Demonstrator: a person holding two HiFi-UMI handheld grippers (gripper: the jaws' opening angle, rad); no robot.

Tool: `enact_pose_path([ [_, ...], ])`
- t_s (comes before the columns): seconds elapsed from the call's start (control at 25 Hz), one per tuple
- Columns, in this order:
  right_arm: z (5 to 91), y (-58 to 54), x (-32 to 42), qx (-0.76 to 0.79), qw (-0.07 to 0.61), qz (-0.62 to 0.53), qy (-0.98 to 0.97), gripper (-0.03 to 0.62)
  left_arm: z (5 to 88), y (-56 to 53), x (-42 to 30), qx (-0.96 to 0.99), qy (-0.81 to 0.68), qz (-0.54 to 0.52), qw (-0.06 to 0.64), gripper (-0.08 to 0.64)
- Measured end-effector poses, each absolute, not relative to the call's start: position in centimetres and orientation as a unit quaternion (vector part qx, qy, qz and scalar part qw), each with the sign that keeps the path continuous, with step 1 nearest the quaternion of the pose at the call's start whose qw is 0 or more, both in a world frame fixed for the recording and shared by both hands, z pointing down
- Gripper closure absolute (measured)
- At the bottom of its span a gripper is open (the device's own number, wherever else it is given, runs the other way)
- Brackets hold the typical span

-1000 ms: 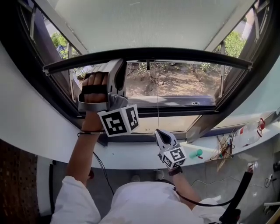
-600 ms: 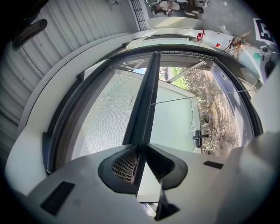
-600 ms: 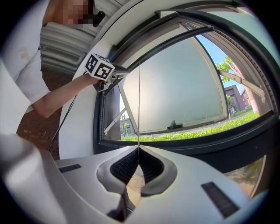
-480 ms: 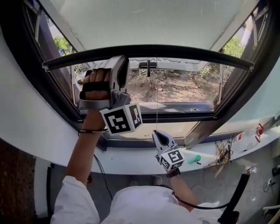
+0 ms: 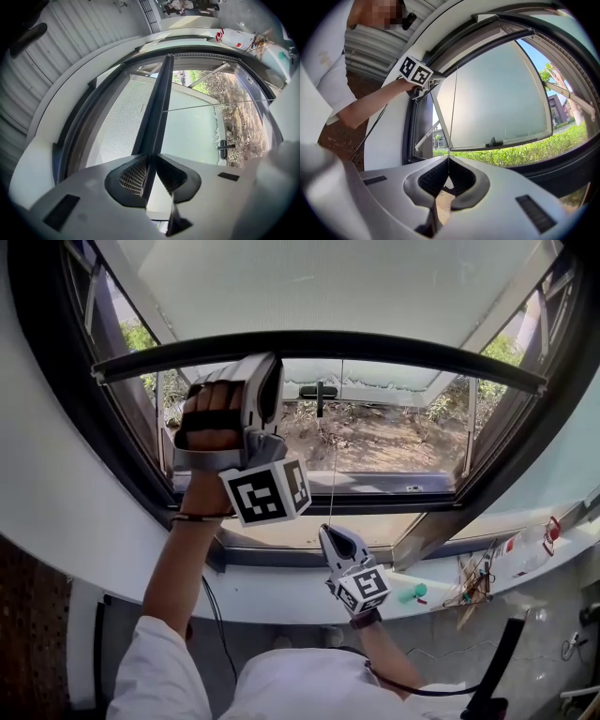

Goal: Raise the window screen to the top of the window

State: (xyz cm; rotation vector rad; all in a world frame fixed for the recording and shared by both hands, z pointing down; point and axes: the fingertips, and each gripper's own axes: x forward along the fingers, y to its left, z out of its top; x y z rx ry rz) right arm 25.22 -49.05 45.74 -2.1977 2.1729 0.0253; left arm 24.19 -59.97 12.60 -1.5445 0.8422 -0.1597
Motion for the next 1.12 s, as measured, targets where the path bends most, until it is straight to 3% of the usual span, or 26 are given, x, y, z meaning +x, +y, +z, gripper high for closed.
enact_pose_path([
  [1.12,39.7,-49.7,26.1,-0.711,0.060,0.049,0.699,0.603,6.5,-59.8,24.2,-0.654,0.391,-0.048,0.645,0.512],
])
